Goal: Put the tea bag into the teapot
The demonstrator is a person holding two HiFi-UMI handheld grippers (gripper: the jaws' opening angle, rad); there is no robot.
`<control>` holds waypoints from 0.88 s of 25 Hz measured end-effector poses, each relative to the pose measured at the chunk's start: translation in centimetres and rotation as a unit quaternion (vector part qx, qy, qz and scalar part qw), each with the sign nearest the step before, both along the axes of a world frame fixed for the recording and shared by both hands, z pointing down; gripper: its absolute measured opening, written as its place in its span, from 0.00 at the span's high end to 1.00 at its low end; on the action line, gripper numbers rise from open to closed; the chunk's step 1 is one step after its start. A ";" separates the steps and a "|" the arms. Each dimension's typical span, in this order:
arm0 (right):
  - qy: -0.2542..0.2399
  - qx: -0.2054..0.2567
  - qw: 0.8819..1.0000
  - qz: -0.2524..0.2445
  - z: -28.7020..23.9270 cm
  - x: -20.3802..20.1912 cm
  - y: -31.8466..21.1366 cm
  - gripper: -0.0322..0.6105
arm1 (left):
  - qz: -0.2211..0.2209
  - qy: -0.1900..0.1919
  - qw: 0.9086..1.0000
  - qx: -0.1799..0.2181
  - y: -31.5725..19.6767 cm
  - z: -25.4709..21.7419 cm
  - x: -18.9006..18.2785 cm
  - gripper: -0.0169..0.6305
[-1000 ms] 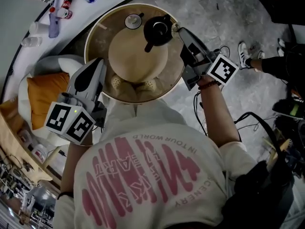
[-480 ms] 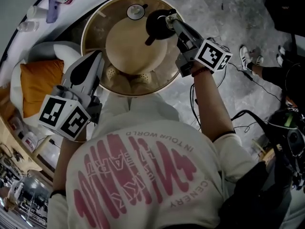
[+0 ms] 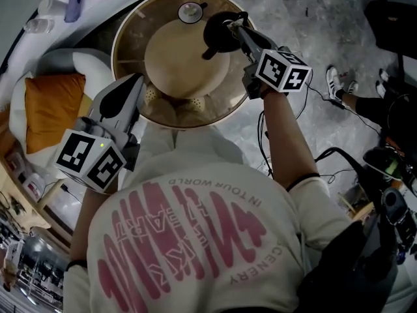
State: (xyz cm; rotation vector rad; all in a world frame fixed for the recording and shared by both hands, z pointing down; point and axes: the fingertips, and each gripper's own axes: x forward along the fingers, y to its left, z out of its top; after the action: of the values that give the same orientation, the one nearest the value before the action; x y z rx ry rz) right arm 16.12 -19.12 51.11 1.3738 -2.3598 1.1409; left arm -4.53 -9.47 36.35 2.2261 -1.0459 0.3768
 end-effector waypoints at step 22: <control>0.222 -0.057 0.968 -0.105 4.9 -1.8 0.4 0.94 | -0.022 0.012 1.000 -0.009 0.6 0.7 -1.6 0.95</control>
State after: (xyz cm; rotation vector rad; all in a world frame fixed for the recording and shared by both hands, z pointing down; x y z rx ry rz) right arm 14.29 -18.74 56.00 1.1600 -2.0248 0.7961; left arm -6.12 -8.88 37.06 2.1830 -1.0742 0.3373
